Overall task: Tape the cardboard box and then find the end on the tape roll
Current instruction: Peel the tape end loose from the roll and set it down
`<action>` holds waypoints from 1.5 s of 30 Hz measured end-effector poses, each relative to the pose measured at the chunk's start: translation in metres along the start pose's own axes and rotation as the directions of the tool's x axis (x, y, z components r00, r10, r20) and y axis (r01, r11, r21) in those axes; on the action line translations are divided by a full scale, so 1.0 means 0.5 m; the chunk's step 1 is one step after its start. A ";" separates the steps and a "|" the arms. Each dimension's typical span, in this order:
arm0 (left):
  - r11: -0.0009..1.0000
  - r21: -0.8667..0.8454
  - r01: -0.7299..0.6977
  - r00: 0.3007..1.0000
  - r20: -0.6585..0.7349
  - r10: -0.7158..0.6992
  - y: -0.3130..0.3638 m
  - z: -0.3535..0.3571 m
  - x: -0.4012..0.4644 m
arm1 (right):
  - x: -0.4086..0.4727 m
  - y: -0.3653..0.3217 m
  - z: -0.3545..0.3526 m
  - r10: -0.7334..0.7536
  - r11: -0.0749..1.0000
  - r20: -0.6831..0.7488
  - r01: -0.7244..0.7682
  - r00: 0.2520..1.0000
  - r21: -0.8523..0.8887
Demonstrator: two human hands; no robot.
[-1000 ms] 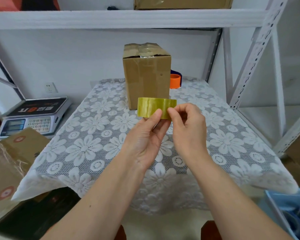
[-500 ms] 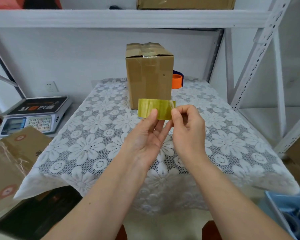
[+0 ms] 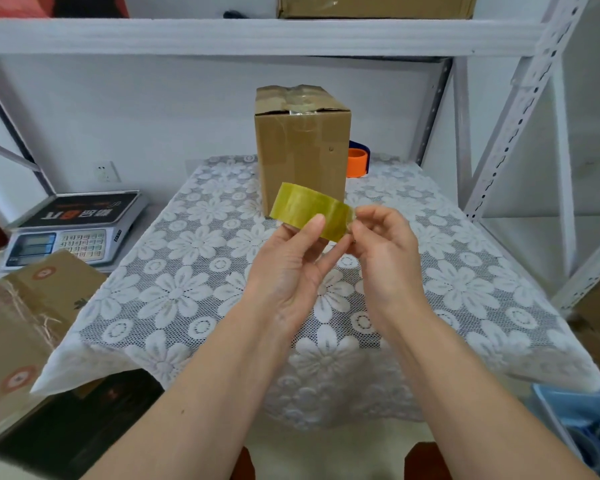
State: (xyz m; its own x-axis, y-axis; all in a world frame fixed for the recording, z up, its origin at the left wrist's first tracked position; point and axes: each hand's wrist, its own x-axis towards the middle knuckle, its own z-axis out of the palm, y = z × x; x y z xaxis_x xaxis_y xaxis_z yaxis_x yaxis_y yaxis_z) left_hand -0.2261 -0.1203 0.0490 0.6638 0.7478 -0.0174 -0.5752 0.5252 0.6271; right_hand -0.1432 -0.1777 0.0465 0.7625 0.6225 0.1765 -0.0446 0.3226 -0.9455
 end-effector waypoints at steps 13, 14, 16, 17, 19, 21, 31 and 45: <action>0.920 0.361 -0.150 0.988 0.082 0.129 0.015 -0.004 -0.008 | 0.006 -0.005 -0.014 0.052 0.999 0.020 -0.052 0.998 0.011; 0.914 0.374 -0.156 0.987 0.085 0.134 0.018 -0.005 -0.007 | 0.006 -0.007 -0.015 0.061 0.998 0.035 -0.061 0.998 0.025; 0.915 0.372 -0.155 0.987 0.090 0.131 0.023 -0.007 -0.005 | 0.006 -0.008 -0.016 0.077 0.996 0.060 -0.080 0.995 0.049; 0.920 0.362 -0.148 0.988 0.089 0.124 0.025 -0.009 -0.004 | 0.006 -0.007 -0.016 0.082 0.995 0.064 -0.086 0.995 0.054; 0.936 0.329 -0.127 0.991 0.079 0.107 0.027 -0.011 -0.003 | 0.005 -0.006 -0.015 0.089 0.994 0.068 -0.093 0.994 0.061; 0.959 0.268 -0.097 0.995 0.061 0.083 0.027 -0.011 -0.003 | 0.005 -0.007 -0.014 0.097 0.992 0.078 -0.103 0.992 0.074; 0.997 -0.055 0.062 0.994 -0.084 -0.067 0.028 -0.015 0.003 | -0.005 0.008 0.001 0.086 0.996 0.054 -0.087 0.995 0.021; 0.972 0.228 -0.048 0.991 -0.108 0.075 0.047 -0.008 0.010 | -0.019 0.004 0.012 0.042 0.992 0.113 -0.029 0.993 -0.119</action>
State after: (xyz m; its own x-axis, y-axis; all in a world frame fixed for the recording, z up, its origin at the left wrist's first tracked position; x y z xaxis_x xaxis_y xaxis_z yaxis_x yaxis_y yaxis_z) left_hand -0.2381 -0.1028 0.0604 0.5634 0.8244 -0.0545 -0.4824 0.3818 0.7883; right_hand -0.1543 -0.1787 0.0447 0.6818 0.7123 0.1663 0.0109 0.2174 -0.9760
